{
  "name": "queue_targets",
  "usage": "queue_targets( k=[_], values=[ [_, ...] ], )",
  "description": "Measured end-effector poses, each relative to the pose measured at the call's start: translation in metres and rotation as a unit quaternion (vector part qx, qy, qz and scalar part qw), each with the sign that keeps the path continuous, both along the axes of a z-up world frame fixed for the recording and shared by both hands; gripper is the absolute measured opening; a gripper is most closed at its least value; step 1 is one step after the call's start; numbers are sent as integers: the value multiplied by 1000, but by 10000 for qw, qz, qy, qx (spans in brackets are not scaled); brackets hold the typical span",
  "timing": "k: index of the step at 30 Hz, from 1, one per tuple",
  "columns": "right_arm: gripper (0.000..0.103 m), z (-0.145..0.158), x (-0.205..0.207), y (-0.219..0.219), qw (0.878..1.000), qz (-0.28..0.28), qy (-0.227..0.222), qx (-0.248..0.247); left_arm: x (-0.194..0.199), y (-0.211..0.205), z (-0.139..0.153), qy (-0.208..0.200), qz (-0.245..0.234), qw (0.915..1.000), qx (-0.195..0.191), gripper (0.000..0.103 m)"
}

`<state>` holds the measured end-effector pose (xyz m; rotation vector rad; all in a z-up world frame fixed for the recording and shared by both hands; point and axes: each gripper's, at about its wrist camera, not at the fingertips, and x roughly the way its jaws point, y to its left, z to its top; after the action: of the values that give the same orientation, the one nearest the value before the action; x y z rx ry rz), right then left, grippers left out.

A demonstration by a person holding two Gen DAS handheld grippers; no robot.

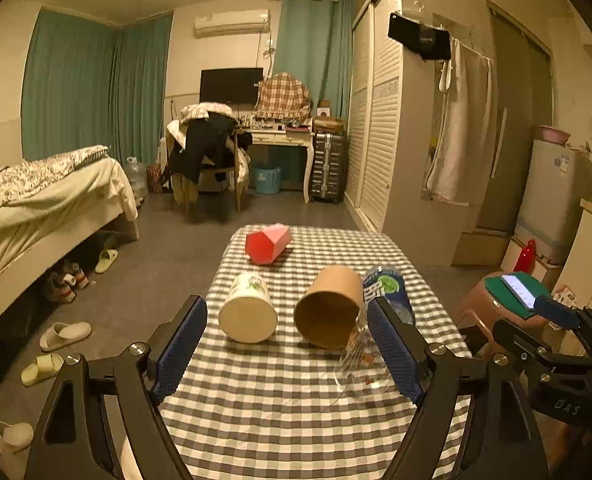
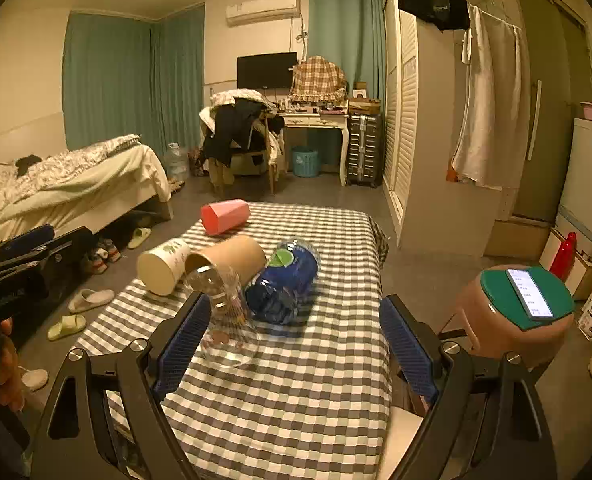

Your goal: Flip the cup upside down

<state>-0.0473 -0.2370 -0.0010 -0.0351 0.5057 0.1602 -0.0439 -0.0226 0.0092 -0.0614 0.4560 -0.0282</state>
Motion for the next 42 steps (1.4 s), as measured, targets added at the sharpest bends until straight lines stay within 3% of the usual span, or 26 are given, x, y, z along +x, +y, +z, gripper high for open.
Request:
queue_targets(
  k=[4,10,12,42],
  values=[
    [94,-12,7,-1,9999,-89,73,-16,0,4,-8,73,30,9999,-86,97],
    [97,-15,12,-1,9999,-172,14,-8,1,3,-11,64,89,9999,-20,103],
    [103,-15,11,-1,9998,-211,-24,2,1,2,-12,37,110,9999,-5,103],
    [103,-6,7,-6,9991,-395,-138,33,-1,6,-12,101,151,9998,-10,103]
  ],
)
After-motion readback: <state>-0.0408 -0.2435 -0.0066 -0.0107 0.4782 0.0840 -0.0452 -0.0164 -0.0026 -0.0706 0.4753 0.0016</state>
